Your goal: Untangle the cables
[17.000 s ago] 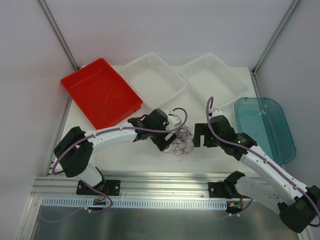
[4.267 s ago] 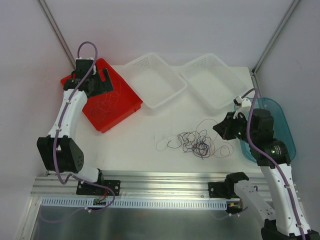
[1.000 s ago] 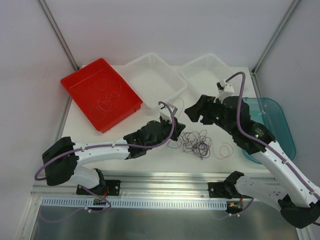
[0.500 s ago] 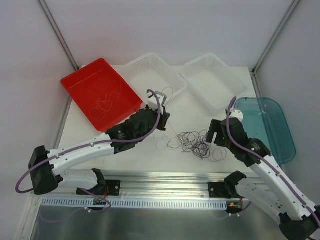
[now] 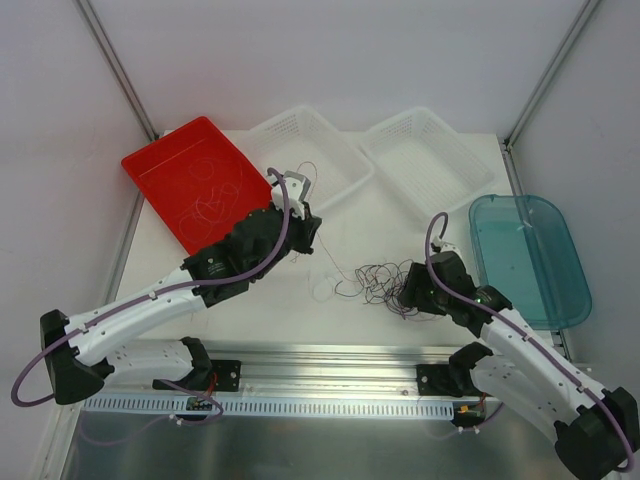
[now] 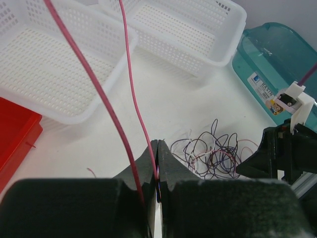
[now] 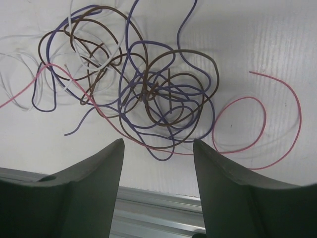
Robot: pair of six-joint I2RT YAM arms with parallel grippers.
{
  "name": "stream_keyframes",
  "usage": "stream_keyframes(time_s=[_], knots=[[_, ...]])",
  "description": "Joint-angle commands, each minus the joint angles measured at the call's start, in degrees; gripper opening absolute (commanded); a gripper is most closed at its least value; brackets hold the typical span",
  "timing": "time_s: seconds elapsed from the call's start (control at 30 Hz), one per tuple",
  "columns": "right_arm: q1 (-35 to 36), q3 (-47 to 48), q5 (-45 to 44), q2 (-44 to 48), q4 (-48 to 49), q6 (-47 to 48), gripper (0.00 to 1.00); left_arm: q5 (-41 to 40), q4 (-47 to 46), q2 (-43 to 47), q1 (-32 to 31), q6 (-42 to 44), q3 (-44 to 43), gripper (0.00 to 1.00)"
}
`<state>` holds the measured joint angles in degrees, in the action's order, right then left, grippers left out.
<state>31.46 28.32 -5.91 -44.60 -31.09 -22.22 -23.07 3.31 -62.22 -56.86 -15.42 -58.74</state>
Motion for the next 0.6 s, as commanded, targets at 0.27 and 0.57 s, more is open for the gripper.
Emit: stream_keyframes(time_s=[0.27,0.57], knots=[[1.1,0.2,9.5,1.5,5.3,3.5,0.43,0.8,2.9,1.4,1.1,-0.4,-1.7,0.00],[1.1,-2.4,7.2,-4.2,10.9,2.9,0.32,1.4,3.8,1.7,1.1,-1.1,-1.9,0.00]])
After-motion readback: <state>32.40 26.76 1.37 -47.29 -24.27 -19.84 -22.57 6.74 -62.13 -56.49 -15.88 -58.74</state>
